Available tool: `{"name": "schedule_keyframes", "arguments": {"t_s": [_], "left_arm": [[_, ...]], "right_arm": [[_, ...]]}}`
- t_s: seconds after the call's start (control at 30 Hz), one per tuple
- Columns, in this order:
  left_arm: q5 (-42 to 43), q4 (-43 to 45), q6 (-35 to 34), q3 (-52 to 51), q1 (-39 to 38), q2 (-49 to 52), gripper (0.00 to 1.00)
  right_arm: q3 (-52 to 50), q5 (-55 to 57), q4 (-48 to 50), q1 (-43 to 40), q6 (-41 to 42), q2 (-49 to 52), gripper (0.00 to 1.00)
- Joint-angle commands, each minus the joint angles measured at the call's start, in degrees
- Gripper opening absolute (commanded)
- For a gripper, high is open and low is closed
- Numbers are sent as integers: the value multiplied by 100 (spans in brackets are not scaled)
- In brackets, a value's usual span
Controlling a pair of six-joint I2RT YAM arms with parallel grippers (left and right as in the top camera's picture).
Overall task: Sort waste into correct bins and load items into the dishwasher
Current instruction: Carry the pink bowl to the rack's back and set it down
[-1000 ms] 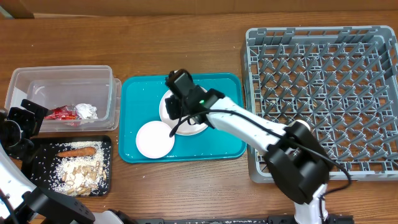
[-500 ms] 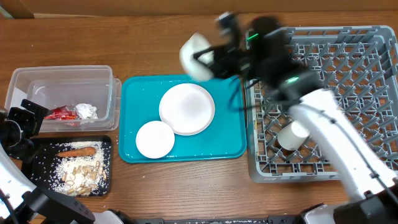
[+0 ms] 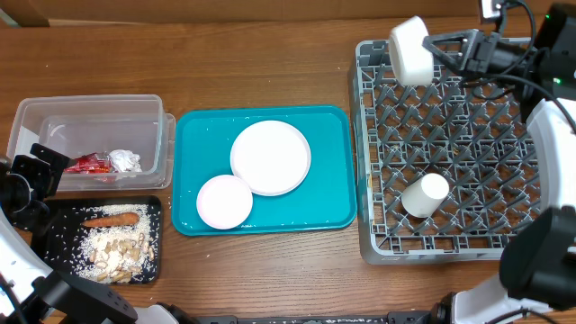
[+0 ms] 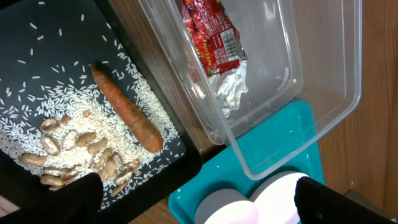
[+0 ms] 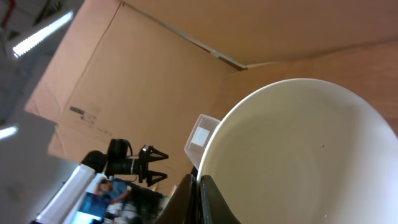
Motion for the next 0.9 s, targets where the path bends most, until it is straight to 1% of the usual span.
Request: {"name": "schedule_keyframes", "arguments": {"t_s": [0.0, 0.23, 0.43, 0.7, 0.87], "left_arm": [[-37, 7, -42, 96, -13, -92, 100], [-37, 7, -42, 96, -13, -92, 100], [-37, 7, -42, 96, -13, -92, 100], [-37, 7, -42, 96, -13, -92, 100], [-37, 7, -42, 96, -13, -92, 100]], "right_arm": [[55, -417, 72, -83, -120, 505, 4], [55, -433, 448, -125, -101, 1309, 4], [55, -7, 468, -162, -98, 1727, 4], [-66, 533, 376, -184, -98, 1773, 4], [-129, 1263, -57, -208, -125, 1773, 4]]}}
